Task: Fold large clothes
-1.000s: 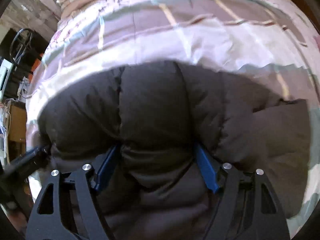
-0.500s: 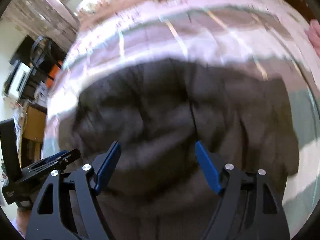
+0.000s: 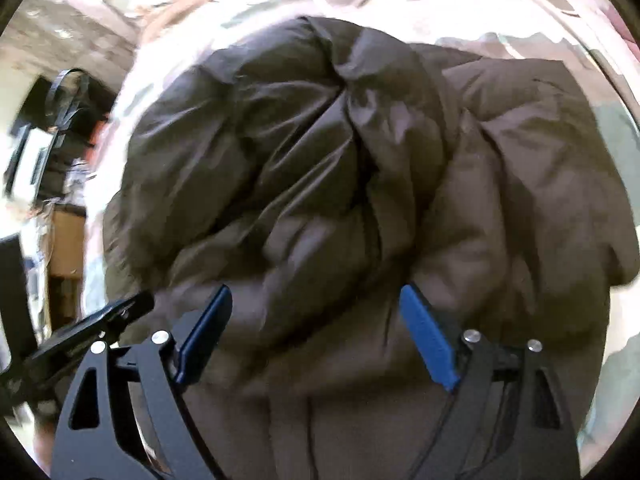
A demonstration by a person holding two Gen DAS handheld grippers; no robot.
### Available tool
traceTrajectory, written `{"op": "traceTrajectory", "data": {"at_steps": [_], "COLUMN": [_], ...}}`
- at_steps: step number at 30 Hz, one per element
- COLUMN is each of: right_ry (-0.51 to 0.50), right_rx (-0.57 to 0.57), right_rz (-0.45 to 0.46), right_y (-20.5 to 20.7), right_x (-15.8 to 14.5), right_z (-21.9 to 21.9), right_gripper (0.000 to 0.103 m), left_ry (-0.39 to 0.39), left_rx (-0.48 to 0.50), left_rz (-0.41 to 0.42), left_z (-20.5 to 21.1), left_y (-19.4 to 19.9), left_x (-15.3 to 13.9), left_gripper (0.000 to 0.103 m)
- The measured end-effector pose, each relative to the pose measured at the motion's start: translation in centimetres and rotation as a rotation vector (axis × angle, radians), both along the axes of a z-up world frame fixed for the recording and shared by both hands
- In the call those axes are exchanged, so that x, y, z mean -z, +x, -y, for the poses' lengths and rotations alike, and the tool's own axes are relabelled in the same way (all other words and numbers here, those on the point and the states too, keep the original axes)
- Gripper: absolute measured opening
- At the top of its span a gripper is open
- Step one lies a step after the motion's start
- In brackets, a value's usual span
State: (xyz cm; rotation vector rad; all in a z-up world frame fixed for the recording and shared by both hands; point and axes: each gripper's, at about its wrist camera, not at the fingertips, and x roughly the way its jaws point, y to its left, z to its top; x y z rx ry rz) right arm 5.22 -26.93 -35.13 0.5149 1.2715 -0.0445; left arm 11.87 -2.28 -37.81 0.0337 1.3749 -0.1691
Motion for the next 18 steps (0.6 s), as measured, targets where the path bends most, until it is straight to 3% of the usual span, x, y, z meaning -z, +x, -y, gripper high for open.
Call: {"op": "traceTrajectory", "data": {"at_steps": [2,5,7,10,14,18], "right_ry": [-0.021,-0.079,-0.086,-0.088,-0.094,-0.181], "right_rx": [-0.021,0.004,0.003,-0.005,-0.04,-0.084], "right_rz": [-0.043,-0.137,-0.159,-0.136,-0.083,-0.207], "right_y": [-0.8,-0.2,0.5,-0.2,-5.1,-11.0], "right_x": [1.0,5.4,6.7,5.1,1.8,3.3], "right_z": [-0.2,0.5,0.6,0.4,0.2,-0.1], "right_gripper": [0.087,0.084,0.084,0.084,0.084,0.084], "left_ry": [0.031,0.044,0.058,0.053,0.068,0.164], "left_rx": [0.012,-0.033,-0.04,-0.01,0.027,0.047], "left_rz": [-0.024,-0.086,-0.083,-0.046,0.015,-0.057], "left_z": [0.2,0.4,1.0,1.0,-1.0,-3.7], "left_y": [-0.5,0.5,0.7,-0.7,-6.0,-11.5], "left_x": [1.3,4.9,5.8,3.7,0.5,3.1], "left_gripper": [0.065,0.068,0.071,0.07,0.07,0.071]}}
